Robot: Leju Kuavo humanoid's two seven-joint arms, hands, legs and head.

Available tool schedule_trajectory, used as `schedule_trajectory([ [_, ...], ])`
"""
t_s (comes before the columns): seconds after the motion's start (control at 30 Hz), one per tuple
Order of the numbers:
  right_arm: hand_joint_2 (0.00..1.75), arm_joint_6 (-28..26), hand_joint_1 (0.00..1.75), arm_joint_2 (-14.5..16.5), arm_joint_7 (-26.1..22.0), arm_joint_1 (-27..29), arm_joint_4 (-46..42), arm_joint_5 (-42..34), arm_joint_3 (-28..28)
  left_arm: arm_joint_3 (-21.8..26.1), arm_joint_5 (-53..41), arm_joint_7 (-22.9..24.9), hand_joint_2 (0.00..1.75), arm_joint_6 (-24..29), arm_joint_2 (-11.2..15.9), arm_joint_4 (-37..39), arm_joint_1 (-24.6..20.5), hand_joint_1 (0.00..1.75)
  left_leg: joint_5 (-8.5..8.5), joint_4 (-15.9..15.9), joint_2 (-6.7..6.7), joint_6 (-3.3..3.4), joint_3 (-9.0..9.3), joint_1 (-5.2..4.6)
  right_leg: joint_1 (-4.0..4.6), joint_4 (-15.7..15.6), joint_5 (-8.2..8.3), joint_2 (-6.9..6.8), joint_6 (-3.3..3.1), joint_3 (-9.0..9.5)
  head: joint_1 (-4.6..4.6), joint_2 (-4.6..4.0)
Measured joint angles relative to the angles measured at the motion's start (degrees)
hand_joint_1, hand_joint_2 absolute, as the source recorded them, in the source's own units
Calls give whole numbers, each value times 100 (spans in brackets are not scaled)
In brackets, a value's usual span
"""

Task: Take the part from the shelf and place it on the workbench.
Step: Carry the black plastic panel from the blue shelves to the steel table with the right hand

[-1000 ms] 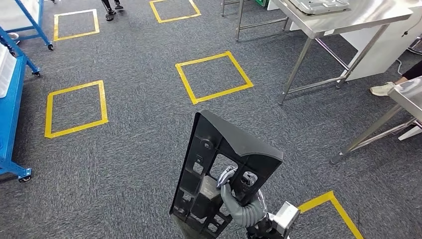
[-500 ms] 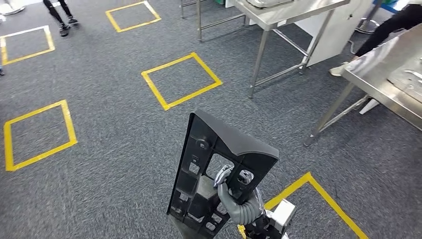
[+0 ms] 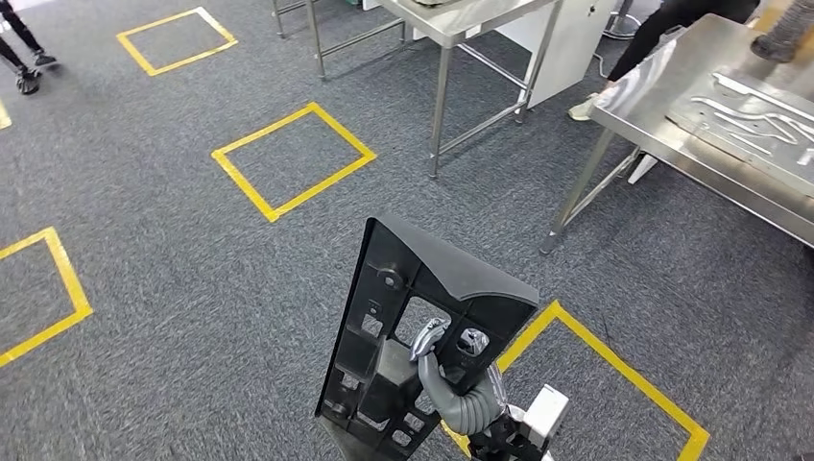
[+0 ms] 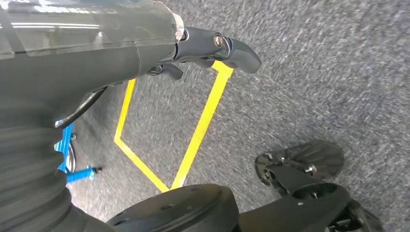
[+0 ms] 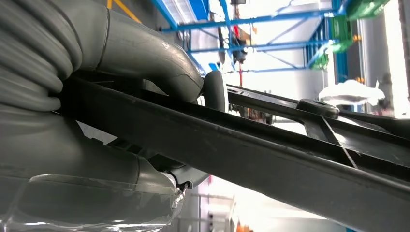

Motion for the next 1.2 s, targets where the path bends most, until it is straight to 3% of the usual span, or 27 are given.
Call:
schedule_trajectory([
  [0.03, 175, -19, 136, -1, -20, 0, 1, -1, 0, 0, -5, -8, 175, -6, 3, 0, 0, 0, -17, 1, 49, -27, 15, -12, 28, -119, 1, -45, -32, 54, -1, 0],
  [0.1, 175, -61, 136, -2, -51, 8, 1, -5, 0, 0, -13, -40, 175, -21, 9, 0, -20, 0, -40, -10, 156, -83, 46, -20, 44, -137, -3, 75, -94, 44, -1, 0],
  [0.17, 175, -81, 136, -3, -66, 14, -5, -17, 3, -1, -29, -94, 175, -33, 16, -2, -58, 0, -150, 106, 40, -142, 28, 1, 19, -181, 18, 203, -158, 64, -1, 0],
  [0.2, 175, -83, 136, -2, -73, 12, -9, -27, 9, -2, -37, -122, 175, -38, 20, -3, -72, 0, -283, 317, -96, -166, -55, 13, -3, -205, 30, 265, -193, 80, -1, 0],
  [0.27, 175, -90, 136, -3, -86, 12, -15, -51, 26, -2, -45, -168, 175, -46, 31, -4, -84, 0, -650, 1066, -358, -192, -405, 26, -13, -212, 34, 392, -236, 90, -1, 0],
  [0.33, 175, -99, 136, -8, -91, 25, -12, -67, 35, -3, -49, -204, 175, -57, 42, -5, -112, 0, -810, 1658, -422, -207, -714, 26, -9, -208, 32, 548, -248, 101, 0, 0],
  [0.37, 175, -103, 136, -13, -91, 30, -10, -74, 35, -4, -55, -213, 175, -61, 44, -7, -131, 0, -715, 1654, -435, -205, -735, 27, -8, -205, 31, 633, -245, 113, 0, 0],
  [0.4, 175, -108, 136, -16, -92, 34, -10, -78, 36, -5, -65, -200, 175, -66, 49, -8, -145, 0, -515, 1421, -456, -197, -647, 30, -10, -201, 27, 718, -239, 129, 0, 0],
  [0.47, 175, -128, 136, -21, -95, 41, -16, -83, 43, -7, -89, -134, 175, -78, 63, -9, -134, 0, -78, 630, -665, -170, -327, 46, -11, -179, 11, 887, -207, 146, 0, 0],
  [0.5, 175, -149, 136, -21, -96, 46, -24, -83, 50, -7, -97, -89, 175, -86, 72, -9, -117, 0, 33, 318, -791, -153, -201, 58, -11, -160, 7, 967, -180, 131, 0, 0],
  [0.57, 175, -190, 136, -27, -98, 70, -50, -82, 62, -5, -101, -5, 175, -99, 81, -9, -93, 0, 48, 90, -925, -111, -120, 56, -20, -143, 23, 1096, -110, 76, 0, 0],
  [0.6, 175, -205, 136, -33, -99, 88, -69, -81, 66, -5, -101, 33, 175, -103, 82, -9, -92, 0, 54, 63, -882, -80, -113, 60, -25, -146, 37, 1159, -69, 50, 0, 0],
  [0.63, 175, -216, 136, -40, -99, 108, -89, -81, 66, -5, -102, 70, 175, -108, 82, -9, -90, 0, 69, 49, -822, -46, -107, 63, -27, -142, 35, 1140, -35, 38, 0, 0],
  [0.7, 175, -242, 136, -54, -99, 126, -133, -81, 66, -7, -108, 128, 175, -112, 87, -10, -52, 0, 90, 8, -675, 32, -85, 79, -5, 87, -117, 850, 20, -72, 1, 0],
  [0.77, 175, -268, 136, -63, -99, 130, -164, -83, 66, -6, -107, 157, 175, -112, 99, -11, 29, 0, 83, -3, -504, 83, -78, 62, -12, 766, -471, 506, 60, -401, 1, 0],
  [0.83, 175, -278, 136, -77, -96, 144, -173, -83, 66, -5, -101, 173, 175, -110, 109, -11, 90, 0, 64, 0, -341, 95, -75, 48, -45, 1433, -697, 426, 94, -737, 0, 0],
  [0.87, 175, -278, 136, -84, -94, 151, -173, -83, 66, -4, -96, 177, 175, -109, 113, -12, 104, 0, 53, 1, -269, 91, -67, 47, -60, 1502, -658, 409, 105, -774, 0, 0],
  [0.9, 175, -275, 136, -90, -92, 154, -173, -82, 66, -4, -92, 178, 175, -107, 115, -12, 109, 0, 38, 2, -204, 81, -50, 47, -70, 1330, -518, 385, 108, -686, 0, 0],
  [0.93, 175, -272, 136, -93, -91, 153, -173, -82, 66, -4, -88, 177, 175, -103, 116, -13, 109, 0, 20, 2, -144, 66, -25, 47, -75, 956, -312, 332, 100, -489, 0, 0],
  [1.0, 175, -264, 136, -95, -91, 140, -172, -84, 66, -4, -87, 164, 175, -96, 116, -13, 105, 0, -21, 2, -42, 25, 31, 29, -32, 164, -42, 66, 52, -72, 0, 0],
  [1.07, 175, -254, 136, -96, -91, 123, -170, -87, 66, -4, -87, 125, 175, -91, 117, -14, 94, 0, -52, -1, 45, -30, 65, 10, 25, -137, -8, -70, -4, 70, 0, 0],
  [1.13, 175, -237, 136, -101, -92, 117, -170, -88, 66, -4, -88, 66, 175, -90, 117, -16, 58, 0, -76, -20, 128, -91, 99, 4, 23, -154, 3, 65, -54, 59, 0, 0],
  [1.2, 175, -216, 136, -105, -94, 105, -170, -90, 67, -5, -92, 7, 175, -93, 117, -17, 3, 0, -204, 118, -28, -149, 75, 17, -14, -213, 30, 188, -119, 89, 0, 0],
])
